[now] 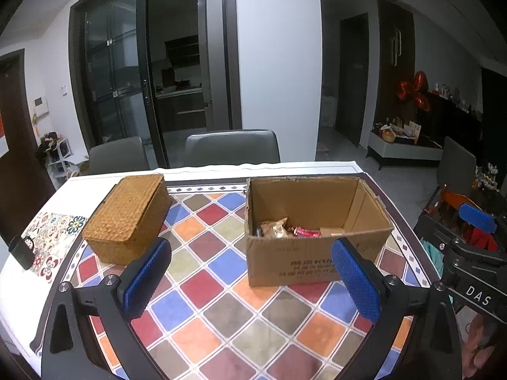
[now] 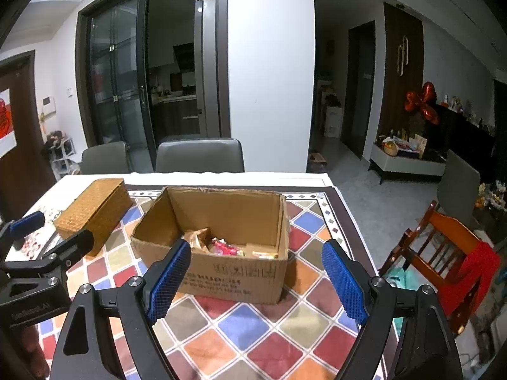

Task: Organize snacks

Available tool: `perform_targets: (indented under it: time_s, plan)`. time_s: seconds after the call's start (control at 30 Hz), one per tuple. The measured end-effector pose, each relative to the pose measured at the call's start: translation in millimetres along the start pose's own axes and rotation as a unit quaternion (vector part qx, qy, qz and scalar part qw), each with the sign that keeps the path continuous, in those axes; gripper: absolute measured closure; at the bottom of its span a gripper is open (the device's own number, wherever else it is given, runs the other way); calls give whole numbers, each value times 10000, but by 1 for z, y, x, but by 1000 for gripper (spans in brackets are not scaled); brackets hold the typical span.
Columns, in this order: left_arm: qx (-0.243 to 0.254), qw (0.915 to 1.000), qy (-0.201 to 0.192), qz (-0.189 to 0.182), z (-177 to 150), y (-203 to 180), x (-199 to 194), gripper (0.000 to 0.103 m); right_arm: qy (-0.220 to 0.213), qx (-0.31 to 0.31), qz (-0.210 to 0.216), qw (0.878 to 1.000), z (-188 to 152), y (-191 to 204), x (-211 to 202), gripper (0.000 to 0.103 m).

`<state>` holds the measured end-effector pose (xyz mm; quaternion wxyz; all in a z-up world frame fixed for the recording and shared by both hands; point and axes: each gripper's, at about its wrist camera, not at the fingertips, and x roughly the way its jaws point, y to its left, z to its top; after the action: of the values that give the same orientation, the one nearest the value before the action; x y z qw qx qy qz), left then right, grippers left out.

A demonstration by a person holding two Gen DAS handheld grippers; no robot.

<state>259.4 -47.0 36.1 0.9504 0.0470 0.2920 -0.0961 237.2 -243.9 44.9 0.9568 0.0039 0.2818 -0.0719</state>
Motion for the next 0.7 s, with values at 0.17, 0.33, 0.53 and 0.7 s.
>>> perform_targets:
  time_s: [0.17,0.33,0.53,0.7]
  plan:
    - [-46,10000,21,-16,-15,1,-14,0,-9,-2,-47,10000,-12,0,-17,18]
    - [-82,9999,-3,-63,-29,2,-29,0,-21,8,-94,10000,-25,1,-34,18]
    - [-110,9999,-26,-45,-44,3,-46,0,-68,27,-145,9999,-38,4,-52,18]
    - [-136,9999,-12,-15,-58,4,-58,0,-90,37,-144,9998,-47,5,-64,18]
